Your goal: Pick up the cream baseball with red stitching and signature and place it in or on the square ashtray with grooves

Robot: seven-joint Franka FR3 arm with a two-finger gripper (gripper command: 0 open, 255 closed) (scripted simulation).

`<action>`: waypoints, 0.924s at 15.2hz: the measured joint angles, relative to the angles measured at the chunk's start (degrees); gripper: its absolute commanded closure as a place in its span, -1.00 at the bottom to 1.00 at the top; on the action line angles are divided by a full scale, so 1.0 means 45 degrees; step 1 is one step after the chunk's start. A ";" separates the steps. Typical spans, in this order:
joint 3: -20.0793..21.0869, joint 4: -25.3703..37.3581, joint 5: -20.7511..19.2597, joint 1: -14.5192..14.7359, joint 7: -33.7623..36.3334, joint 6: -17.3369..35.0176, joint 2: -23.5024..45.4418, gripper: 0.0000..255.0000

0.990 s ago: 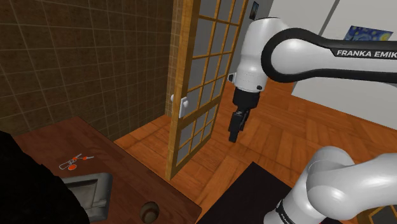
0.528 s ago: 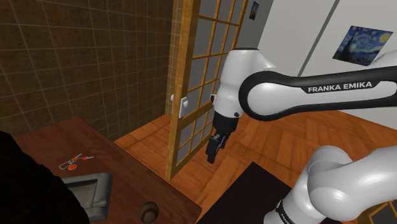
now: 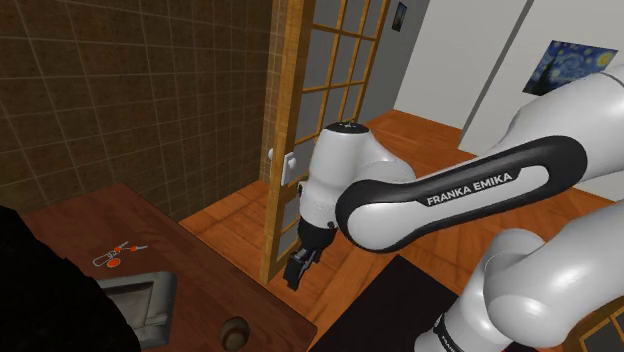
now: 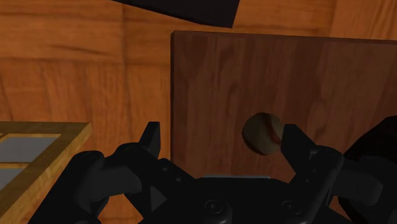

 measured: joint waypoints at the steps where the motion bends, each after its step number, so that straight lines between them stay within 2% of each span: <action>1: 0.0309 0.0037 -0.0070 -0.0054 0.0272 0.0635 0.0539 -1.00; 5: 0.1397 0.0454 -0.1003 -0.0519 0.1578 0.2666 0.2544 -1.00; 8: 0.2208 0.0863 -0.2810 -0.1048 0.3353 0.4249 0.4396 -1.00; 10: 0.2315 0.1473 -0.4852 -0.1307 0.5015 0.4963 0.5814 -1.00; 11: 0.2192 0.1822 -0.6093 -0.1167 0.6088 0.5279 0.6585 -1.00; 13: 0.1486 0.2477 -0.8404 -0.0491 0.8075 0.5769 0.7893 -1.00; 14: 0.0916 0.2883 -0.9503 0.0065 0.9032 0.6005 0.8601 -1.00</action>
